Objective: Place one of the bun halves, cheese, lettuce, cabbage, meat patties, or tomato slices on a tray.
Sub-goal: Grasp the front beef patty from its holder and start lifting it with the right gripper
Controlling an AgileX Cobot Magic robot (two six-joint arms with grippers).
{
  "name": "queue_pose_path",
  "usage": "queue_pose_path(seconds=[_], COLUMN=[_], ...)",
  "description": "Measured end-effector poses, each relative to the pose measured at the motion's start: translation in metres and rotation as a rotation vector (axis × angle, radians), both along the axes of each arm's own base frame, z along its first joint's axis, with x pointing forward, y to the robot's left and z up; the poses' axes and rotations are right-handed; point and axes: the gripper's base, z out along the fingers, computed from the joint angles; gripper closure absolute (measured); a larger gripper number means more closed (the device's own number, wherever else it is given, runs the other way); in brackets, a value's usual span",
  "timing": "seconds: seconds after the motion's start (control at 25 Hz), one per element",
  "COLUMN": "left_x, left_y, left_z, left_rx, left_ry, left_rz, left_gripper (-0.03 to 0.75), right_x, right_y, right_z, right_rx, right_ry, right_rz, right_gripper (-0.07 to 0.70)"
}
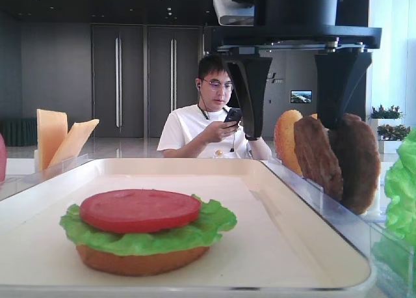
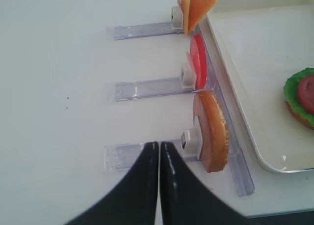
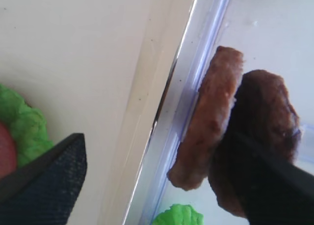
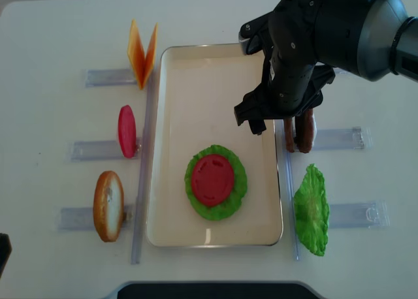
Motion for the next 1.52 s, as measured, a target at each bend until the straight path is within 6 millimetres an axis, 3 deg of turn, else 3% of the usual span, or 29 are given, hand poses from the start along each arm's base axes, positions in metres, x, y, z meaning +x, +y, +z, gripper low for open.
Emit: queue_pose_path(seconds=[1.52], left_x=[0.0], left_y=[0.0], left_z=[0.0], left_rx=[0.0], left_ry=[0.0], left_rz=[0.0], left_gripper=[0.722], right_x=[0.0055], right_y=[-0.0063], right_z=[-0.0028], right_rx=[-0.04], right_ry=[-0.012], right_rz=[0.001], right_gripper=[0.111])
